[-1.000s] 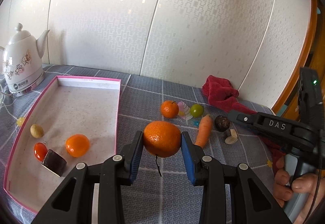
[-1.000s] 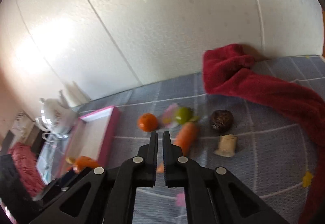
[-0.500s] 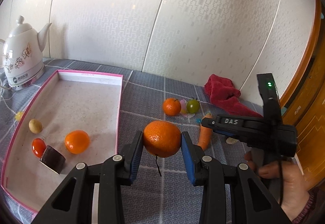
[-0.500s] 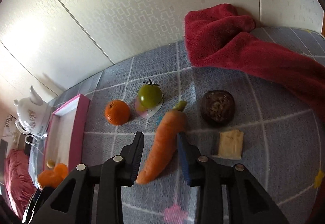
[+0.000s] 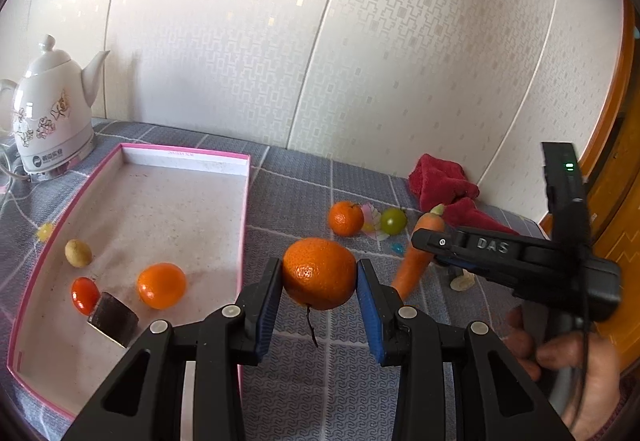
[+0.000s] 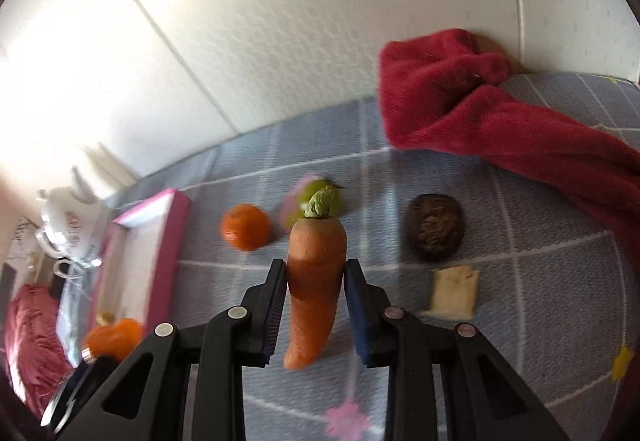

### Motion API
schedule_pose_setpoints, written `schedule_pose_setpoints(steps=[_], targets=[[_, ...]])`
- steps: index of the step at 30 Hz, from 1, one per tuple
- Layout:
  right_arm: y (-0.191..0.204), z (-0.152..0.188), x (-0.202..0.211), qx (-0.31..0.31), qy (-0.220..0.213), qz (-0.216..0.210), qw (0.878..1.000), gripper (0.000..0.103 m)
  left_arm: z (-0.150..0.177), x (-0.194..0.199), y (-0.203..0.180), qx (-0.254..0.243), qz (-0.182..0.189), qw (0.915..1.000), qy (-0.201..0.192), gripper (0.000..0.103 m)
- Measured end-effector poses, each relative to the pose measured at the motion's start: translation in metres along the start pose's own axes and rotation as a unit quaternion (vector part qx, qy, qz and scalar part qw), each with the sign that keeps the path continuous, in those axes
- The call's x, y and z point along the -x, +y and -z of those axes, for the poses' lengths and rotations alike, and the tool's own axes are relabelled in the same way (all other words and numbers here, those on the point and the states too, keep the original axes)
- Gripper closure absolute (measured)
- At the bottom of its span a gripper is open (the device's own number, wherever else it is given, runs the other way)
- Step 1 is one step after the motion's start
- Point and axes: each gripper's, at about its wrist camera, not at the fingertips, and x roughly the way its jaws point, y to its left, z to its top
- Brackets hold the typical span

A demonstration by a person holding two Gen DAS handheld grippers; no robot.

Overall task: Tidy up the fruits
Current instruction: 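Lower the carrot into the pink tray and open the right tool while the left tool drops the mandarin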

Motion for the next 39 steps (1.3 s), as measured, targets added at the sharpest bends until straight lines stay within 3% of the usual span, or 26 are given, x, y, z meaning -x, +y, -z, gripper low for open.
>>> schedule_pose_setpoints(steps=[9, 18, 24, 26, 28, 31, 39], targets=[[0.052, 0.008, 0.019, 0.056, -0.024, -0.073, 0.995, 0.074, -0.016, 0.015, 0.022, 0.020, -0.049, 0.9980, -0.034, 0.066], [0.120, 0.006, -0.010, 0.099, 0.011, -0.106, 0.989, 0.074, -0.029, 0.017, 0.072, 0.080, -0.105, 0.9906, -0.035, 0.065], [0.163, 0.002, -0.029, 0.135, 0.040, -0.129, 0.982, 0.073, -0.033, 0.015, 0.115, 0.145, -0.136, 0.9797, -0.026, 0.065], [0.173, 0.002, -0.035, 0.146, 0.048, -0.134, 0.979, 0.071, -0.033, 0.017, 0.126, 0.164, -0.146, 0.9751, -0.029, 0.059], [0.179, 0.002, -0.037, 0.147, 0.052, -0.140, 0.978, 0.062, -0.032, 0.020, 0.131, 0.174, -0.157, 0.9715, -0.036, 0.050], [0.178, 0.003, -0.034, 0.145, 0.044, -0.142, 0.978, 0.048, -0.033, 0.021, 0.132, 0.176, -0.158, 0.9707, -0.039, 0.046], [0.153, 0.016, -0.020, 0.171, 0.031, -0.090, 0.981, 0.047, -0.034, 0.023, 0.117, 0.149, -0.171, 0.9727, -0.048, 0.026]])
